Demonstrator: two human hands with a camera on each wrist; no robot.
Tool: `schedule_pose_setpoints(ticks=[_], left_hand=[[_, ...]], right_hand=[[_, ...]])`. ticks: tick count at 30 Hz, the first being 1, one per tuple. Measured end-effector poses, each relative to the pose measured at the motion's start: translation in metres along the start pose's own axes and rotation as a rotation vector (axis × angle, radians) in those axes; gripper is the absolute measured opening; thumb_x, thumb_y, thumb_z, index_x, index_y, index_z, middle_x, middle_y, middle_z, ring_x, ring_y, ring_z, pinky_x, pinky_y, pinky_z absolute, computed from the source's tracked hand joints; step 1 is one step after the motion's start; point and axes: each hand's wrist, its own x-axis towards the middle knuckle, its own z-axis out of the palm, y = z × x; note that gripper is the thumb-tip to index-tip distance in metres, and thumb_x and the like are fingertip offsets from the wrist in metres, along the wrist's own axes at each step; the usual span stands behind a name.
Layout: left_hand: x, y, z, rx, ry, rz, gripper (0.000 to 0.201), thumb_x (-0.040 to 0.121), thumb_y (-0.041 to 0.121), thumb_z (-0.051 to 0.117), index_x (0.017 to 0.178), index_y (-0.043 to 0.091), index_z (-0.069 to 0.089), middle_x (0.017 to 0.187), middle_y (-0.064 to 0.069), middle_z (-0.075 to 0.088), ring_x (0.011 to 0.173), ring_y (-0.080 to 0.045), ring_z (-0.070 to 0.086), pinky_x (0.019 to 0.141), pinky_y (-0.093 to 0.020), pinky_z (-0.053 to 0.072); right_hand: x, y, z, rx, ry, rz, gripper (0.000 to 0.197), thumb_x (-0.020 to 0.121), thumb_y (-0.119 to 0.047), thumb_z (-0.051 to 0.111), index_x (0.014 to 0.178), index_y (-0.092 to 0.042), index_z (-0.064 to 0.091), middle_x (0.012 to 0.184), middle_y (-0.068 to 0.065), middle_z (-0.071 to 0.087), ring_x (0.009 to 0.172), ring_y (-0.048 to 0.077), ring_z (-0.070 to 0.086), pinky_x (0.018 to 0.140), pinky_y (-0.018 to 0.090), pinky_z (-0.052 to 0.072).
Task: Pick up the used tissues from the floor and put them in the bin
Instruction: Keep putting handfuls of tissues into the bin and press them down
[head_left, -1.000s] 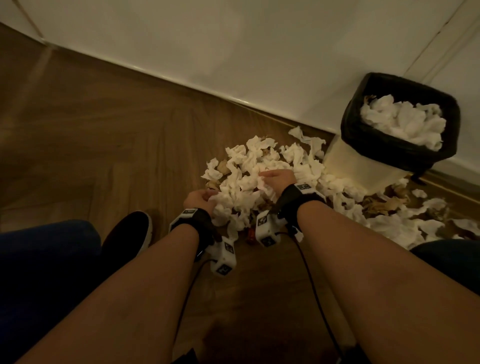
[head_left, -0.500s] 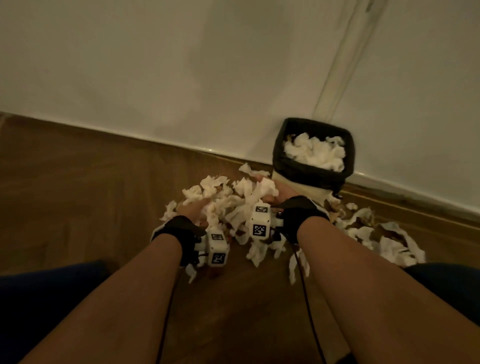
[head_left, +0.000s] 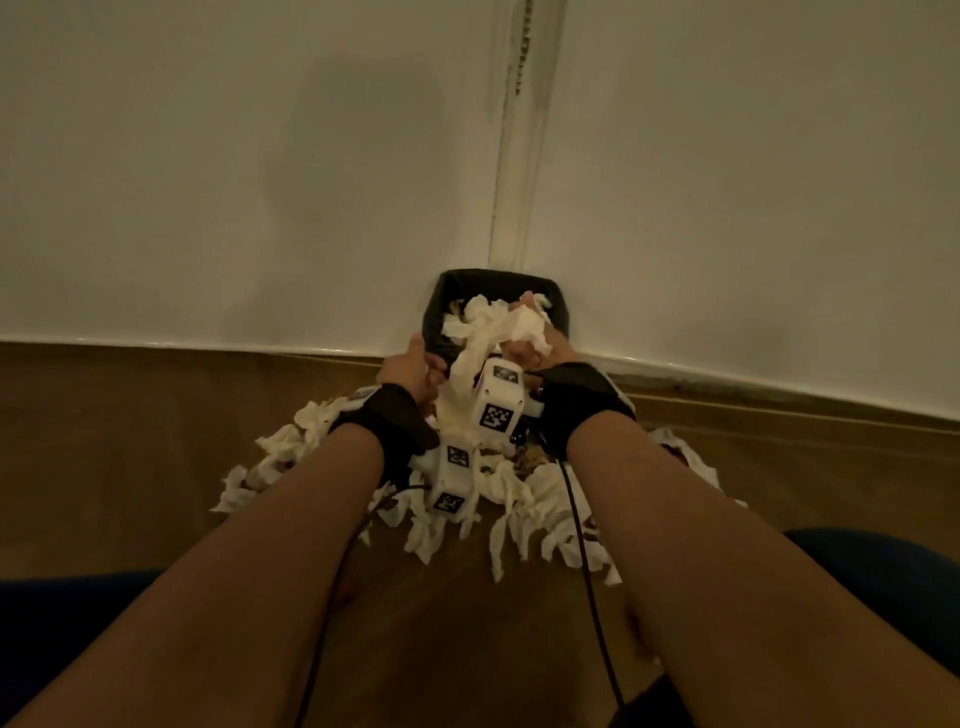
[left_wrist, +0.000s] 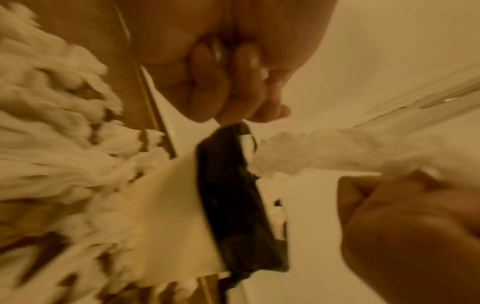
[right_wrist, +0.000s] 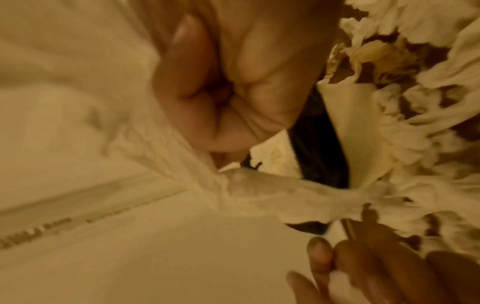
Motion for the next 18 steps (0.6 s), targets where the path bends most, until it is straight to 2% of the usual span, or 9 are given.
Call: schedule_pose_setpoints(ticks=[1, 2, 3, 6, 7, 9, 12, 16, 18], left_hand=[[-0.001, 0.01, 0.008, -0.037, -0.017, 0.042, 0.047, 0.099, 0.04, 0.029, 0.065, 0.014, 0.049, 0.037, 0.004, 0.038, 0.033, -0.011, 0.027, 0.043, -0.018, 0.02], [0.001, 0.02, 0.015, -0.095, -0.045, 0.083, 0.041, 0.099, 0.034, 0.03, 0.067, 0.015, 0.048, 0.035, 0.007, 0.037, 0.031, -0.01, 0.026, 0.041, -0.015, 0.018], [0.003, 0.029, 0.02, -0.163, -0.071, 0.112, 0.034, 0.097, 0.027, 0.03, 0.07, 0.015, 0.048, 0.035, 0.008, 0.035, 0.028, -0.008, 0.025, 0.038, -0.012, 0.017], [0.004, 0.051, 0.033, -0.202, -0.08, 0.156, 0.027, 0.094, 0.011, 0.029, 0.102, 0.01, 0.055, 0.049, 0.0, 0.05, 0.037, -0.013, 0.041, 0.035, -0.016, 0.029], [0.005, 0.057, 0.038, -0.141, -0.077, 0.171, 0.035, 0.095, 0.007, 0.028, 0.119, 0.006, 0.054, 0.07, -0.011, 0.062, 0.052, -0.021, 0.052, 0.045, -0.026, 0.041], [0.014, 0.064, 0.046, 0.004, -0.069, 0.207, 0.041, 0.098, 0.003, 0.027, 0.135, 0.005, 0.046, 0.124, -0.027, 0.054, 0.077, -0.031, 0.054, 0.067, -0.035, 0.046], [0.029, 0.067, 0.053, 0.081, -0.06, 0.221, 0.04, 0.098, 0.001, 0.031, 0.135, 0.006, 0.045, 0.139, -0.021, 0.044, 0.101, -0.029, 0.056, 0.078, -0.03, 0.049], [0.047, 0.063, 0.052, 0.25, 0.033, 0.353, 0.037, 0.095, -0.006, 0.032, 0.12, 0.004, 0.056, 0.133, -0.022, 0.046, 0.077, -0.013, 0.055, 0.073, -0.021, 0.049], [0.051, 0.058, 0.048, 0.465, 0.024, 0.453, 0.031, 0.094, -0.003, 0.039, 0.119, 0.007, 0.055, 0.126, -0.017, 0.054, 0.087, -0.018, 0.06, 0.077, -0.023, 0.046]], right_hand=[[0.0, -0.01, -0.004, 0.063, 0.006, -0.052, 0.037, 0.1, -0.045, 0.029, 0.104, -0.018, 0.054, 0.075, 0.009, 0.074, 0.051, 0.008, 0.06, 0.069, 0.013, 0.051], [0.002, -0.017, -0.013, 0.084, 0.058, -0.086, 0.037, 0.1, -0.044, 0.028, 0.084, -0.017, 0.048, 0.045, 0.0, 0.064, 0.034, 0.007, 0.054, 0.047, 0.014, 0.048], [0.003, -0.022, -0.02, 0.163, 0.12, -0.114, 0.038, 0.101, -0.041, 0.028, 0.075, -0.015, 0.04, 0.032, -0.004, 0.054, 0.027, 0.006, 0.051, 0.035, 0.015, 0.044], [0.01, -0.038, -0.03, 0.346, 0.11, -0.157, 0.054, 0.101, -0.041, 0.026, 0.058, -0.011, 0.039, 0.024, -0.005, 0.041, 0.02, 0.013, 0.042, 0.026, 0.019, 0.031], [0.014, -0.044, -0.03, 0.401, 0.044, -0.143, 0.065, 0.1, -0.048, 0.027, 0.046, -0.013, 0.038, 0.024, -0.005, 0.034, 0.019, 0.013, 0.033, 0.026, 0.02, 0.024], [0.023, -0.055, -0.029, 0.575, -0.024, -0.126, 0.075, 0.096, -0.055, 0.033, 0.032, -0.015, 0.032, 0.027, -0.004, 0.025, 0.02, 0.01, 0.024, 0.025, 0.018, 0.017], [0.04, -0.06, -0.028, 0.561, 0.044, -0.164, 0.068, 0.1, -0.047, 0.029, 0.042, -0.013, 0.034, 0.026, -0.003, 0.03, 0.021, 0.01, 0.031, 0.027, 0.018, 0.027], [0.063, -0.05, -0.029, 0.338, 0.262, -0.172, 0.049, 0.101, -0.043, 0.032, 0.065, -0.012, 0.044, 0.061, 0.003, 0.037, 0.05, 0.012, 0.035, 0.042, 0.02, 0.033], [0.071, -0.045, -0.027, 0.28, 0.37, -0.213, 0.036, 0.101, -0.032, 0.036, 0.083, -0.005, 0.051, 0.067, 0.005, 0.041, 0.052, 0.013, 0.035, 0.038, 0.019, 0.033]])
